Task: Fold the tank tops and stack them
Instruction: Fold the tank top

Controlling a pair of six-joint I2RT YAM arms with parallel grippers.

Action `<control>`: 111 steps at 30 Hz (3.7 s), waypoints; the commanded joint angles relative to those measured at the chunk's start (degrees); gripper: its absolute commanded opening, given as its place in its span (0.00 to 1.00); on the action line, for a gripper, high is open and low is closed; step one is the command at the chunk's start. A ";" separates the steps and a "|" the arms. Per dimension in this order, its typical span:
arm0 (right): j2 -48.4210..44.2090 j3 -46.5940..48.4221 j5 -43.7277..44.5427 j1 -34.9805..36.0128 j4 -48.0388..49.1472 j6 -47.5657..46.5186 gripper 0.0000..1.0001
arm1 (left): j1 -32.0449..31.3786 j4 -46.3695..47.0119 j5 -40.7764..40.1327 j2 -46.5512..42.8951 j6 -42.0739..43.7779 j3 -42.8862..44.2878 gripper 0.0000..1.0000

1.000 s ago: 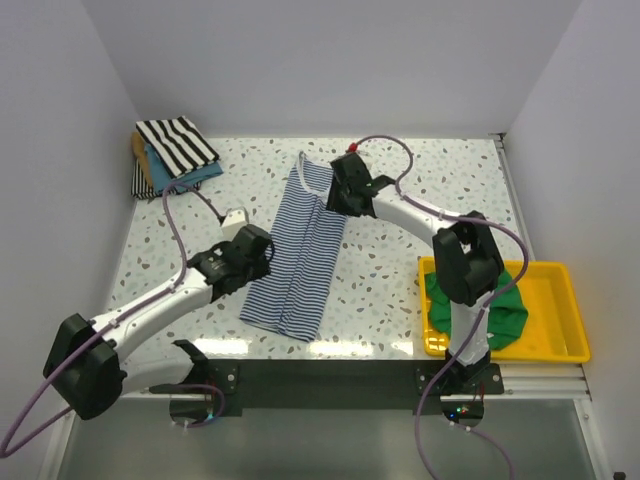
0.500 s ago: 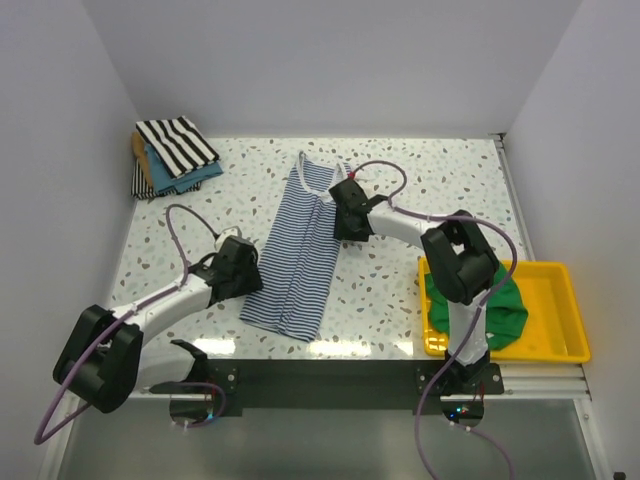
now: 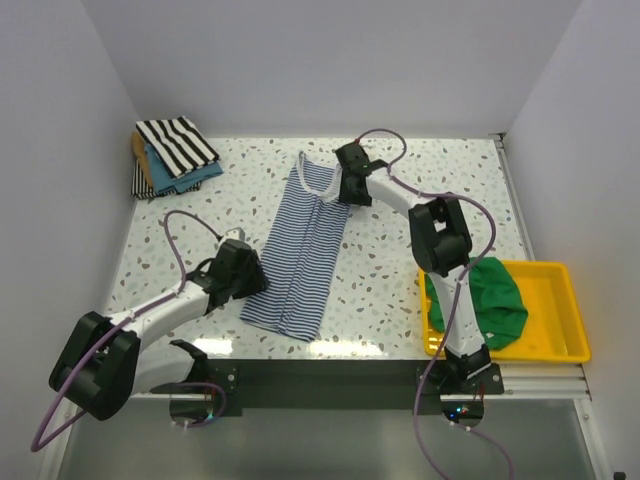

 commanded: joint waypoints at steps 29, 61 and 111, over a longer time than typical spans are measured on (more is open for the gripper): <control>3.65 26.42 0.91 -6.87 -5.78 -9.67 0.75 | -4.46 2.78 8.77 2.94 2.43 -0.38 0.59; -52.80 -61.40 -6.29 22.48 10.91 25.48 0.63 | -10.35 -2.75 0.86 2.32 -6.10 -5.56 0.36; -57.10 -56.49 8.47 51.49 -15.26 37.44 0.10 | -37.16 -23.32 -2.91 -14.46 -25.08 -3.20 0.00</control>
